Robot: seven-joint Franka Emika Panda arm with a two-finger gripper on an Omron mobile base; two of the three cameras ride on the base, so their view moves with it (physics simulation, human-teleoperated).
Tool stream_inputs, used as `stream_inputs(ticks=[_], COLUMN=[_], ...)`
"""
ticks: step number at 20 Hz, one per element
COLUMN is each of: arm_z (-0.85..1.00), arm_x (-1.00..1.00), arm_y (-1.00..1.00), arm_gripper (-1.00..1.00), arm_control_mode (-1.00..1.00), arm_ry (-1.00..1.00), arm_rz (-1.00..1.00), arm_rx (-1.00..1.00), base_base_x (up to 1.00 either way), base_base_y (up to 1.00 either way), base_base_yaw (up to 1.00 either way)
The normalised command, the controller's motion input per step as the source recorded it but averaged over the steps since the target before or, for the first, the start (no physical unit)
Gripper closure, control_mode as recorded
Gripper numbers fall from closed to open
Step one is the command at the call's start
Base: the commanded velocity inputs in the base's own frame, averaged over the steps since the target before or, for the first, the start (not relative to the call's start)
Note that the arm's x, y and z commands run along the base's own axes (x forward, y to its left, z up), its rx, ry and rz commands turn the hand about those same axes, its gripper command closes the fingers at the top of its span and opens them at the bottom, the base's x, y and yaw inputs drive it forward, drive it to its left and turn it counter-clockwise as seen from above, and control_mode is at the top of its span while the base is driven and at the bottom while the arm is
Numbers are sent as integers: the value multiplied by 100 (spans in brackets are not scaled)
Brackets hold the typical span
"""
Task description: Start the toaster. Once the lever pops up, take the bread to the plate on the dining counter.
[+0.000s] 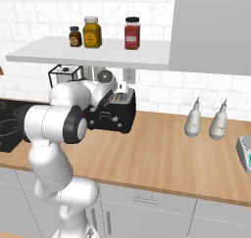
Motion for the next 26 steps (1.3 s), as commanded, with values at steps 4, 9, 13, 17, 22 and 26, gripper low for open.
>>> stream_inputs(ticks=[4, 9, 13, 17, 22, 26], arm_z=[0, 0, 0, 4, 1, 0], arm_x=[8, 5, 3, 0, 0, 0], arm_y=[-12, -11, -2, 0, 0, 0], arm_gripper=[-100, -100, -100, -100, -100, -100], arm_control_mode=[-100, -100, -100, -100, -100, -100], arm_ry=[0, 0, 0, 0, 0, 0], arm_rz=[-2, -2, 0, 0, 0, 0], arm_rx=[0, 0, 0, 1, 0, 0], base_base_x=[0, 0, 0, 0, 0, 0], base_base_y=[0, 0, 0, 0, 0, 0], base_base_yaw=[0, 0, 0, 0, 0, 0])
